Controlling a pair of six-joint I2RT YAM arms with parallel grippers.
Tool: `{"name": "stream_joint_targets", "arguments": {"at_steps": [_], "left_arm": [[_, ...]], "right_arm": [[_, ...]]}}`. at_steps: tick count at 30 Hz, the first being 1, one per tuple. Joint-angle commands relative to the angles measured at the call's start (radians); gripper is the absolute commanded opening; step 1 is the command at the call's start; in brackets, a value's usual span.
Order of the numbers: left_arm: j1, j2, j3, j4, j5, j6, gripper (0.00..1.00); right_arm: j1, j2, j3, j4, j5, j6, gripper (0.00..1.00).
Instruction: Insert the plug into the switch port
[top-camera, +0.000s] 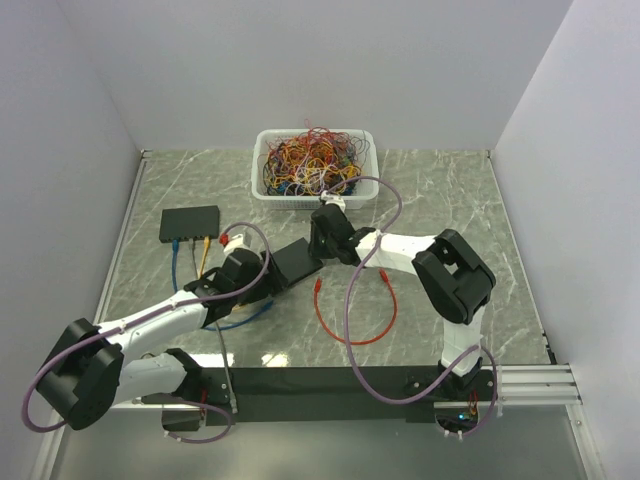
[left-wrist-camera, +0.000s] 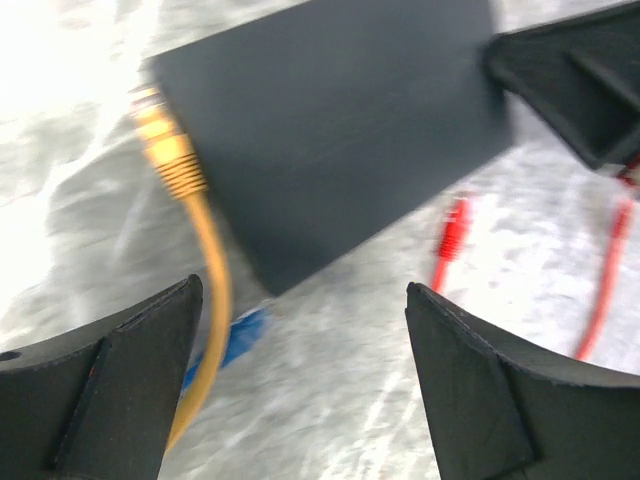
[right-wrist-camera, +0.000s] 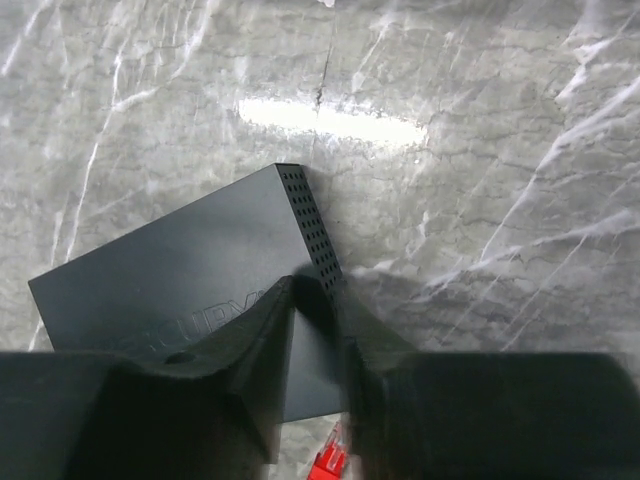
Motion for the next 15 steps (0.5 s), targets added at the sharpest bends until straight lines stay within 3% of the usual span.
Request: {"name": "stream_joint_targets", "arguments": {"at_steps": [1,4,6,15], "left_arm": [[-0.006,-0.022,0.047,-0.147,-0.093,-0.027,0.89],[-0.002,-0.07,0.073,-0.228,-0.147,-0.03,0.91],[0.007,-0.107,0.111,-0.271,-0.178,-0.024,0.91],[0.165,-0.167,0.228,-0.42,-0.253,0.079,0.98]], "right_arm": [[0.013,0.017,0.043,-0.115,0.032,-0.035,0.41],[0.012,-0.012,0.058,-0.141,0.075,-0.061,0.57],[0.013,-0.04,0.064,-0.163,0.095,-0.074,0.61],[-0.007,-0.264,-0.074,-0.216,0.23,-0.08,0.63]]}}
